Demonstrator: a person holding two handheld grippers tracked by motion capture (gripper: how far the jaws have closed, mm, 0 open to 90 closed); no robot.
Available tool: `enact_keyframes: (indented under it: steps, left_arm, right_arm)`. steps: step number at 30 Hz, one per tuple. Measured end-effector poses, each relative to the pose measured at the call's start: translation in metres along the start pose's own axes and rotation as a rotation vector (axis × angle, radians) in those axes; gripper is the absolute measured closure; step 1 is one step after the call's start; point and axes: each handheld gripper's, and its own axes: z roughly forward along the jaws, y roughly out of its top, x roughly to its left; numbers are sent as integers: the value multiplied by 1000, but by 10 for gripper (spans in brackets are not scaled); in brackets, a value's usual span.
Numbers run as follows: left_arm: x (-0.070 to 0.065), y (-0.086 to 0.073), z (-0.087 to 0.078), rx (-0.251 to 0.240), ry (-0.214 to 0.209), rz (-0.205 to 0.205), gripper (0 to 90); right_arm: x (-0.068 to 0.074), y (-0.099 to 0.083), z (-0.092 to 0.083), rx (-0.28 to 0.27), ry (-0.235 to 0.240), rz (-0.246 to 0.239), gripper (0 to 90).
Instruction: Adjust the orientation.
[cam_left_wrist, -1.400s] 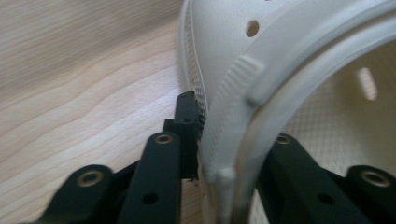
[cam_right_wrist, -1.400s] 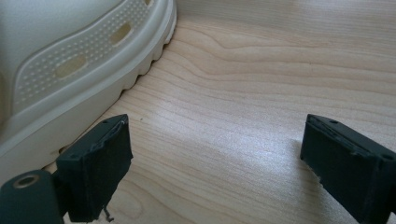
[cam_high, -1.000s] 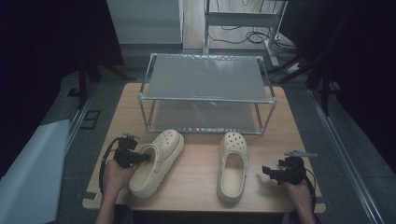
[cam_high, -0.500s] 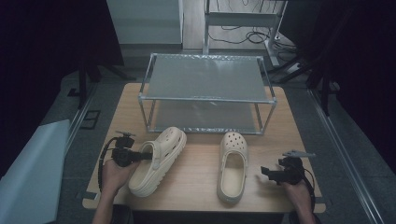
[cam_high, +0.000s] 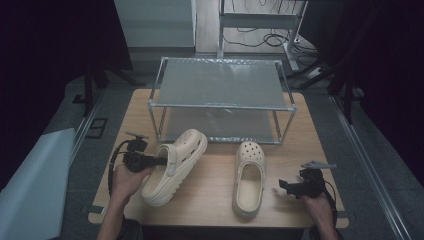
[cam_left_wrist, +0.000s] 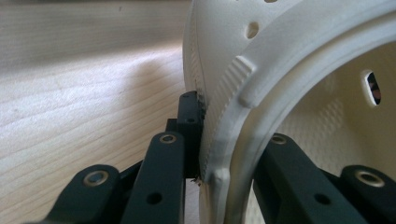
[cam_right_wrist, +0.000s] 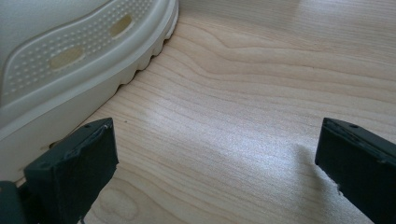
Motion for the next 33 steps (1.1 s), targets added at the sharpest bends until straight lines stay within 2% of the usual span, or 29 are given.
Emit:
enact_keyframes:
  steps: [7, 11, 22, 26, 33]
  left_arm:
    - [-14, 10, -11, -12, -38, 6, 773]
    - [-22, 17, -18, -12, -36, 11, 773]
    - [-41, 36, -33, -20, -73, -4, 773]
    - [-44, 42, -36, -9, -87, -10, 772]
    - [-50, 53, -45, -22, -111, -38, 773]
  right_arm:
    - [0, 0, 0, 0, -3, 0, 0]
    - [-1, 0, -2, -19, -7, 8, 0]
    - [-2, 0, -3, -26, -9, 16, 0]
    - [-3, 1, -4, -32, -12, 23, 0]
    - [-3, 1, -4, -33, -15, 28, 0]
